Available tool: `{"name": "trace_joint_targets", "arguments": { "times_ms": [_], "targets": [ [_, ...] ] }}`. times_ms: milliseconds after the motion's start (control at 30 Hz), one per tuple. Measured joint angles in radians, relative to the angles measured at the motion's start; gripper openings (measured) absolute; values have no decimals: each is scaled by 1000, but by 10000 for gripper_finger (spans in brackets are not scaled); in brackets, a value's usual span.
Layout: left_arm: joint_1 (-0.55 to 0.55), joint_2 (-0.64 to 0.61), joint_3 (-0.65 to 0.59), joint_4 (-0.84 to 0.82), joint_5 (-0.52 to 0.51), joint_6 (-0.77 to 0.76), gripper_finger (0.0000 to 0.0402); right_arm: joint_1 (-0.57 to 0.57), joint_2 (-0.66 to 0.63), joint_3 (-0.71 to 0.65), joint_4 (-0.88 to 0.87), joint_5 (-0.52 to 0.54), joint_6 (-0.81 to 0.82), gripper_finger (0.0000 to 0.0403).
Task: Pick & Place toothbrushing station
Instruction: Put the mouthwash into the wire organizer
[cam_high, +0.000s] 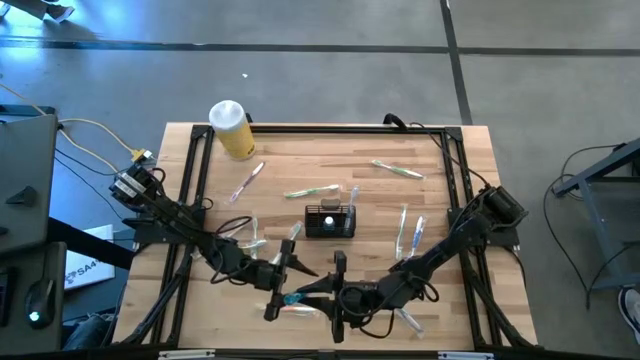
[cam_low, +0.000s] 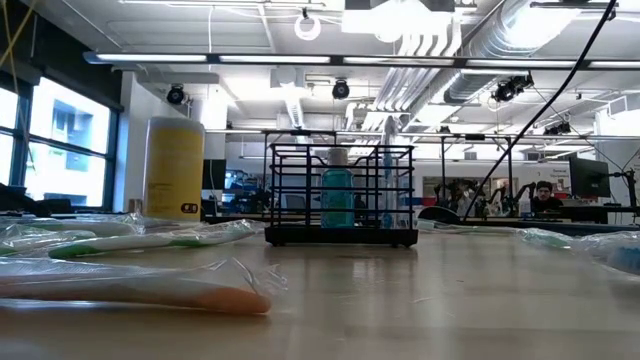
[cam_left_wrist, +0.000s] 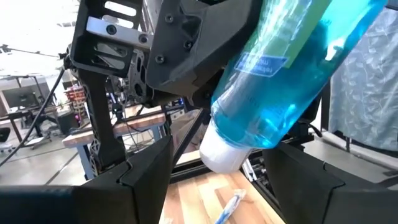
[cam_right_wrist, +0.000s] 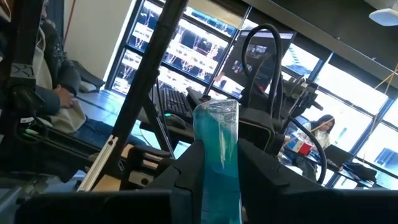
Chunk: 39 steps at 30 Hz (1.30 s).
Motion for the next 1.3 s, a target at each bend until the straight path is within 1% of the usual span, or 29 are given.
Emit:
{"name": "trace_joint_targets", "arguments": {
  "times_ms": [267, 400, 633, 933, 1033, 1100, 1300],
  "targets": [
    [10, 0, 0, 22, 12, 0, 241, 0, 0, 0, 0, -3, -1, 69],
    [9, 0, 23, 31, 23, 0, 241, -5, 0, 0, -9, -2, -3, 69],
    [9, 0, 44, -38, 21, -4, 241, -5, -1, 0, -14, -4, -25, 69],
    [9, 0, 44, -48, 5, -3, 238, -5, -1, 0, -11, -4, -29, 69],
    [9, 0, 45, -66, -11, -2, 220, -5, -1, 0, -12, -4, -29, 69],
    [9, 0, 45, -69, -13, -1, 199, -5, -1, 0, -11, -4, -30, 69],
    [9, 0, 45, -74, -13, 6, 113, -5, -1, 1, -9, -2, -28, 70]
  ]
}}
